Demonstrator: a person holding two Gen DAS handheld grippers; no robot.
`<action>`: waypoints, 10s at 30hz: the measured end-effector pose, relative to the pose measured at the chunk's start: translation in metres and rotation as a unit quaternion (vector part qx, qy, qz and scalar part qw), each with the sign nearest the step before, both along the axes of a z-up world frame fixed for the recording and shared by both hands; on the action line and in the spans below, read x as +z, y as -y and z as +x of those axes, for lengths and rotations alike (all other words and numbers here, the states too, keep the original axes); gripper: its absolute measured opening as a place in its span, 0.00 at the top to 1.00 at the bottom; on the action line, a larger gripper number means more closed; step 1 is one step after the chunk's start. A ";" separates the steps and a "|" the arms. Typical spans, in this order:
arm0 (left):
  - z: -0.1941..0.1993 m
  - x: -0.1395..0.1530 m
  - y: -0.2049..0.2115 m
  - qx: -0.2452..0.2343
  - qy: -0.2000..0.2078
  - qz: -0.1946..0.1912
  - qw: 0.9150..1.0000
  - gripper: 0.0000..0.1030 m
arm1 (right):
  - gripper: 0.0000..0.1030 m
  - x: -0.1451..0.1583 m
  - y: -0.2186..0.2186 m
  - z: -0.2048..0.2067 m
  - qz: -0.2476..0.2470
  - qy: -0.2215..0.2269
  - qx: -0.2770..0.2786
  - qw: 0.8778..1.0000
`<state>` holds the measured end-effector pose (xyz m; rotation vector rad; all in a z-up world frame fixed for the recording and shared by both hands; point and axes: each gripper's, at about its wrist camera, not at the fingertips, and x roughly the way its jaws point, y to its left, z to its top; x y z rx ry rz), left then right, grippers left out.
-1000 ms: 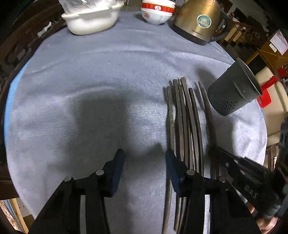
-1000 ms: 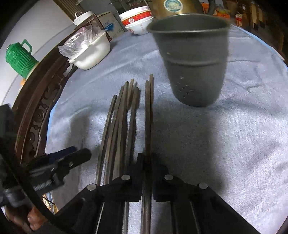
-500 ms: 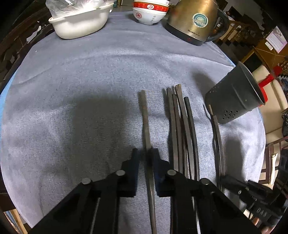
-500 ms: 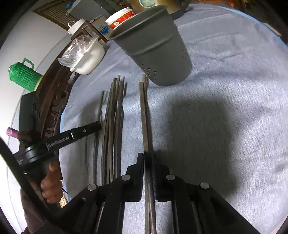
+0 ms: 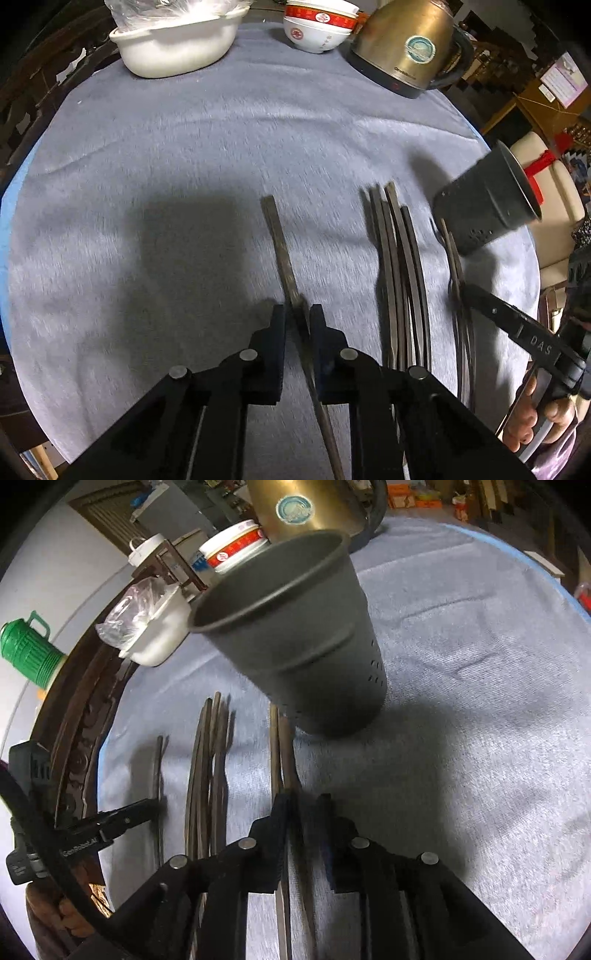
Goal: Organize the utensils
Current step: 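Lower the right tool to the chopsticks and pinch one chopstick, then lift the chopstick with the right tool and drop it into the grey cup, then lower the right tool to the chopsticks and pinch another chopstick, then lift the chopstick with the right tool and drop it into the grey cup, then lower the right tool to the remaining chopsticks and pinch one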
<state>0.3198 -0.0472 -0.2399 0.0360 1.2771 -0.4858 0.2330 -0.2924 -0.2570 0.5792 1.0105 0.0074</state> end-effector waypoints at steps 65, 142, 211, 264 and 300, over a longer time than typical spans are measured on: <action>-0.006 0.168 0.131 -0.031 0.202 -0.061 0.977 0.76 | 0.89 0.174 0.082 -0.013 -0.040 0.201 -0.060 0.977; 0.031 -0.006 0.044 0.009 0.017 -0.015 1.000 0.93 | 0.92 0.005 -0.019 0.020 -0.067 -0.030 0.049 0.996; -0.054 0.215 0.033 -0.014 0.268 -0.135 0.954 0.95 | 0.94 0.174 0.016 -0.072 -0.050 0.270 0.010 0.961; -0.074 0.050 -0.021 0.039 0.128 -0.025 0.991 0.45 | 0.81 0.067 -0.004 -0.064 -0.023 0.151 0.043 0.987; -0.087 -0.009 0.022 0.008 0.084 0.001 0.996 0.55 | 0.90 -0.008 -0.038 -0.035 -0.005 0.025 0.065 0.998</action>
